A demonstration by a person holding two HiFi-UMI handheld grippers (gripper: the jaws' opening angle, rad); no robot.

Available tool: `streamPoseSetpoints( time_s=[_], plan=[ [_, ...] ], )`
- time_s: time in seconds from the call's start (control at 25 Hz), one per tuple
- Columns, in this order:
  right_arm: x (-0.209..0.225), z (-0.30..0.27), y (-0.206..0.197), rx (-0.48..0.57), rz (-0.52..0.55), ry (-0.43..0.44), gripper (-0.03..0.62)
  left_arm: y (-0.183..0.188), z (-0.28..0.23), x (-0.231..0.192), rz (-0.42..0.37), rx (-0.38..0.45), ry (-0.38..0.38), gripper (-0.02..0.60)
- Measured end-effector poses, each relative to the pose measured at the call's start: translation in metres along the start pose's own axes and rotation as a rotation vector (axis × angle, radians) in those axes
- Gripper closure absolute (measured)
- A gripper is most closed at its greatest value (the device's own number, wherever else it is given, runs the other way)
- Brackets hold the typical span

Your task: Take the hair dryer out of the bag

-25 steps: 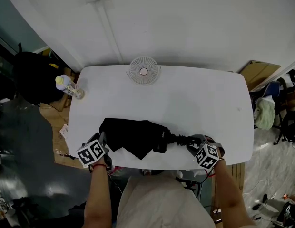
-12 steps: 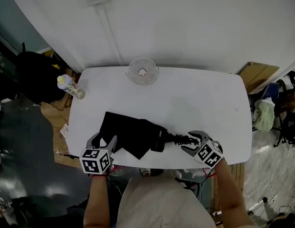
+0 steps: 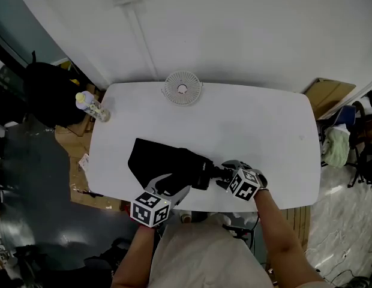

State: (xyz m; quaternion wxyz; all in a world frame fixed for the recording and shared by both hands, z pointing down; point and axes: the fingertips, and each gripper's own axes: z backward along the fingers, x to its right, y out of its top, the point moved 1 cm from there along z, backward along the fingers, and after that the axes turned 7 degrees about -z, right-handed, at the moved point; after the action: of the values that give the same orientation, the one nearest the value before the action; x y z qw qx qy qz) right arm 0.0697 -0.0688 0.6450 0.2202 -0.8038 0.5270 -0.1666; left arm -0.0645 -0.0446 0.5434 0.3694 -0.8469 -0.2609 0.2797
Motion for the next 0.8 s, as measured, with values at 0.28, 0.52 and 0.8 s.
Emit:
streamPoseSetpoints(
  time_s=[0.28, 0.52, 0.8],
  plan=[
    [-0.001, -0.015, 0.001, -0.047, 0.012, 0.029, 0.315, -0.005, -0.001, 0.007, 0.033, 0.007, -0.011, 0.324],
    [-0.003, -0.027, -0.005, -0.141, 0.057, 0.056, 0.320, -0.008, 0.003, 0.008, 0.043, 0.007, -0.016, 0.324],
    [-0.008, -0.024, -0.008, -0.156, -0.008, 0.079, 0.345, -0.008, 0.008, 0.010, 0.059, 0.023, -0.008, 0.375]
  ],
)
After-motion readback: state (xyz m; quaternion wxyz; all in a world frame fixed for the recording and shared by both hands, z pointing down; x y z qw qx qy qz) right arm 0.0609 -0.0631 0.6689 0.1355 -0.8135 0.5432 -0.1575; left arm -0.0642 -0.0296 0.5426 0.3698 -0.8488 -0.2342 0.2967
